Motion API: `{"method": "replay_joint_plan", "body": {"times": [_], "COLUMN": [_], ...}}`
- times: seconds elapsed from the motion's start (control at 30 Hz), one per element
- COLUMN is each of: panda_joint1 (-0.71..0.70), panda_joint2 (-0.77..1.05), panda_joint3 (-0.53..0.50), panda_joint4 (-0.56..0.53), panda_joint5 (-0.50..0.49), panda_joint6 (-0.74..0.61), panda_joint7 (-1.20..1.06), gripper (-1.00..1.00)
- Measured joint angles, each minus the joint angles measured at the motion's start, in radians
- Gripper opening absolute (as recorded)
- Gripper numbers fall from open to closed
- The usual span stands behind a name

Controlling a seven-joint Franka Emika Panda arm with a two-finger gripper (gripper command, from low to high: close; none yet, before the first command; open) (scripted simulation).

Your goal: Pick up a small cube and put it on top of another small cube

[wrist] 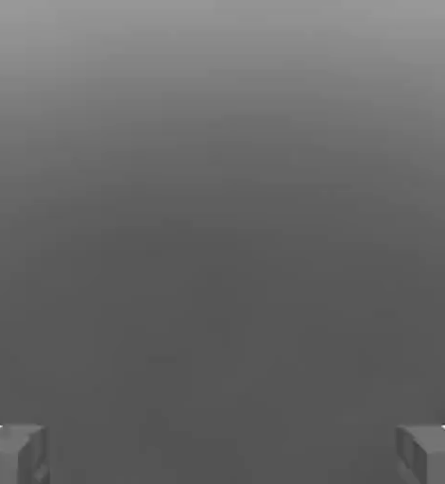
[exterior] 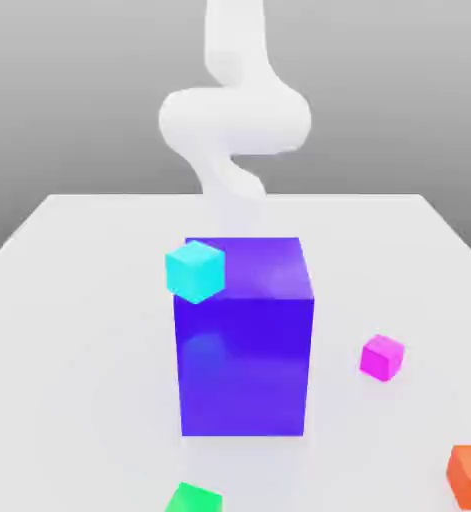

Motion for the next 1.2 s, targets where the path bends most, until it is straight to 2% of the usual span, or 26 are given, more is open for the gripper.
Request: {"method": "replay_joint_plan", "body": {"times": [0.73, 1.1, 1.2], "panda_joint1": [0.531, 0.727, 0.752], "panda_joint2": [0.460, 0.687, 0.777], "panda_joint3": [-0.075, -0.036, -0.027], "panda_joint4": [-0.376, -0.563, -0.570], "panda_joint5": [0.009, 0.006, 0.013], "panda_joint6": [0.357, 0.533, 0.606], "panda_joint7": [-0.983, -1.464, -1.521], "gripper": [0.00, 0.00, 0.00]}}
